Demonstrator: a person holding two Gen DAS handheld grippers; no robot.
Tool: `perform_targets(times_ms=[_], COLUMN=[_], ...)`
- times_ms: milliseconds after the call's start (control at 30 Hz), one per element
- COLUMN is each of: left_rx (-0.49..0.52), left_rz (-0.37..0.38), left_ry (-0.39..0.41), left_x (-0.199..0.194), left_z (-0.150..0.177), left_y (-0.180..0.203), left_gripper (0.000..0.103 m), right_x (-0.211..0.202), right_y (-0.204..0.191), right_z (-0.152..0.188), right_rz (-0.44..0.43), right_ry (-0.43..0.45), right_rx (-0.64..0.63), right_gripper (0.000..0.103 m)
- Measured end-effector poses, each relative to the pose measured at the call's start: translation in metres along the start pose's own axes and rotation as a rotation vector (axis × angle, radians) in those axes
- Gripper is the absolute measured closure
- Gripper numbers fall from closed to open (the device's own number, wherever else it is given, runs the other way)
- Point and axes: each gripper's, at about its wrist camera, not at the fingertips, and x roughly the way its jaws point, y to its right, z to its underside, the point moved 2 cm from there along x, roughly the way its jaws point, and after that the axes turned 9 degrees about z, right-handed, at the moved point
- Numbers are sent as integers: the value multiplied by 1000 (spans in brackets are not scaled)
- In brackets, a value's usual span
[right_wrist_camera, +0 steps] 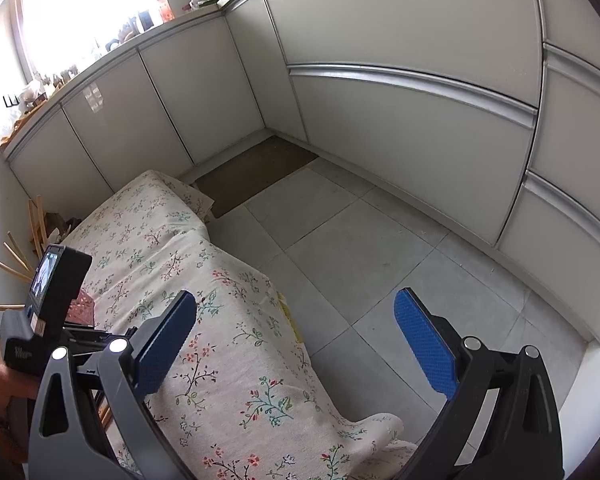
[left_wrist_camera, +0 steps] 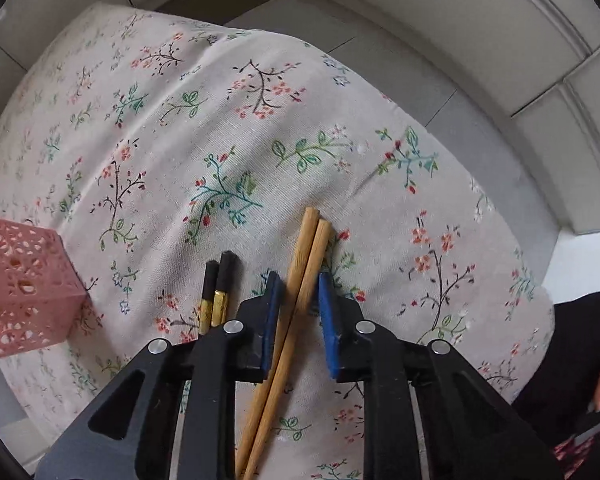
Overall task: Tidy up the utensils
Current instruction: 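Grasp a wooden chopstick with the left gripper and lift it upright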
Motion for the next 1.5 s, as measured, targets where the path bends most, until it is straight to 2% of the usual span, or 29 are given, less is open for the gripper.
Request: perform_targets(times_ms=[100,200,300,367,467,533,633,700,833,867,933,1000,1200,1267,1333,1400,1500], left_rx=[-58,-139,-205,-243,-294,-344,-386,-382,-390,-390,-423,-461,-423,-441,-502,-539,-544], left_rz=[1,-13,25,54,59,129,153,156,212,216,284,326,247,320,390,408,419], left_ry=[61,179,343,401,472,500,482,423,335,346,334,335,325,334,346,349,332], left_x=[-6,-17,-48,-68,-92,-98,-92,-76,-44,-44,-45,-46,-52,-52,-49,-50,-52], left_z=[18,48,90,113,141,160,172,171,161,160,157,156,149,151,157,162,166], left_y=[5,-1,-7,-15,-21,-42,-48,-41,-28,-27,-33,-39,-23,-28,-41,-48,-51], left_gripper=[85,89,89,89,89,89,89,89,87,85,79,78,78,78,78,78,78], right_x=[6,16,28,36,45,44,36,35,42,43,43,44,49,49,47,45,46], right_y=[-8,-30,-61,-83,-122,-136,-152,-155,-147,-145,-139,-134,-117,-115,-112,-111,-111], right_z=[4,11,17,23,33,43,58,64,66,66,66,65,58,56,54,53,54], right_rz=[-11,-25,-27,-35,-62,-100,-111,-97,-76,-69,-62,-58,-61,-65,-64,-58,-66], right_ry=[-43,-122,-190,-238,-291,-315,-300,-289,-319,-320,-313,-309,-311,-308,-287,-261,-265], right_rx=[-21,-91,-146,-181,-210,-212,-247,-257,-247,-248,-254,-256,-220,-215,-217,-224,-229], right_gripper=[7,7,7,7,7,7,7,7,7,7,7,7,7,7,7,7,7])
